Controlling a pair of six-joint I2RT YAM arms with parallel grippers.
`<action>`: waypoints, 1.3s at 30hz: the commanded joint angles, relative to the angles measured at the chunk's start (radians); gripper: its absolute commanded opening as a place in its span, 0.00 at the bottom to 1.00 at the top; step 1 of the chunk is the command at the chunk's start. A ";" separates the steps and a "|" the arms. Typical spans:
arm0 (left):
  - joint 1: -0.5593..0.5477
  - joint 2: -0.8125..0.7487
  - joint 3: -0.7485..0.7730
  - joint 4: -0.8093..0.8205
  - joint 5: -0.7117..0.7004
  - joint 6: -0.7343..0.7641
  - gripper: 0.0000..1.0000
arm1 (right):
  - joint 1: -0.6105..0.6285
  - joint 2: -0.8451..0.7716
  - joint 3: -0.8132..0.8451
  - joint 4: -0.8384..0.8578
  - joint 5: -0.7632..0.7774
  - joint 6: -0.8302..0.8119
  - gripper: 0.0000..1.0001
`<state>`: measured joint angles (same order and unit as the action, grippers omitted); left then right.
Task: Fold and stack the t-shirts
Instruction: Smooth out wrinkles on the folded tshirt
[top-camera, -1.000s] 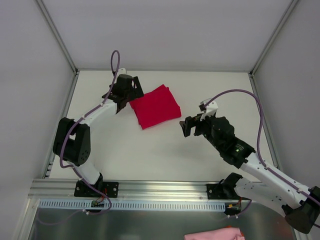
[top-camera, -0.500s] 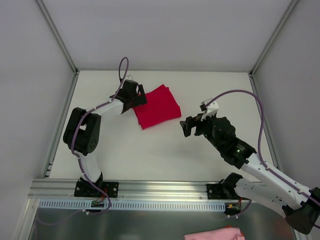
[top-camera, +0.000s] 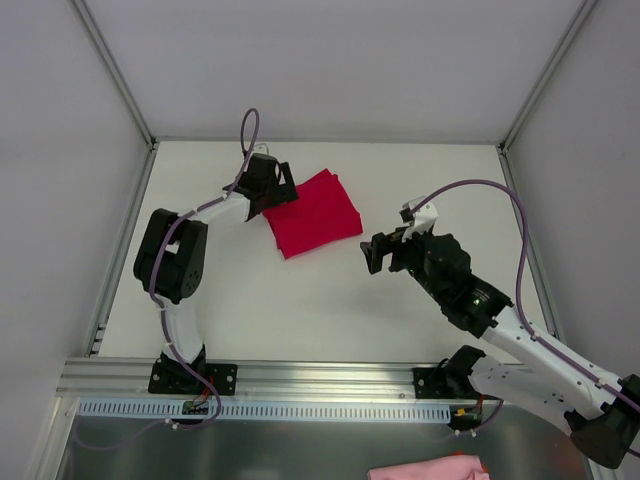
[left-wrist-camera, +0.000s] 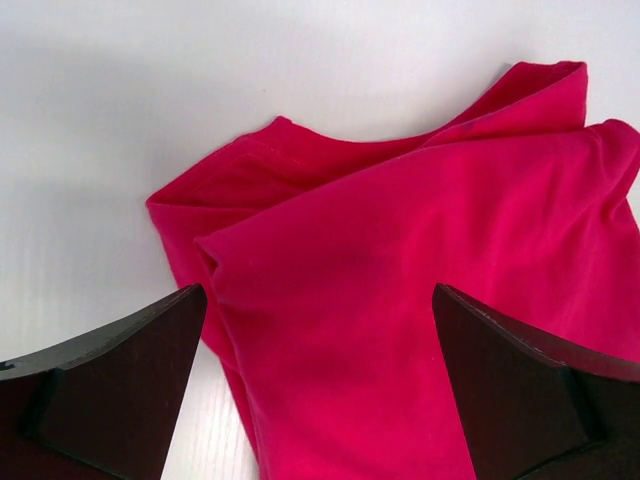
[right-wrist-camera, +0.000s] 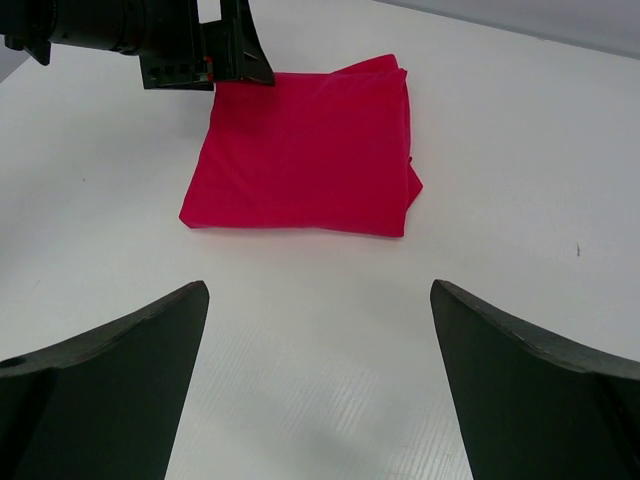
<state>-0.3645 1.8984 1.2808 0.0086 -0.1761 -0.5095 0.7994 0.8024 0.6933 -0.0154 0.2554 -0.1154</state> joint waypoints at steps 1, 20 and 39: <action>0.009 0.034 0.034 0.025 0.044 -0.011 0.99 | 0.006 -0.014 0.018 -0.006 0.028 -0.003 1.00; 0.007 0.039 0.066 0.010 0.010 0.011 0.99 | 0.006 0.029 0.020 0.000 0.008 -0.012 1.00; 0.009 0.050 0.095 -0.002 -0.037 0.039 0.91 | 0.006 0.038 0.018 -0.001 0.019 -0.015 1.00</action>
<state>-0.3645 1.9591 1.3399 0.0017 -0.1734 -0.5030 0.7994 0.8436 0.6933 -0.0418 0.2573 -0.1200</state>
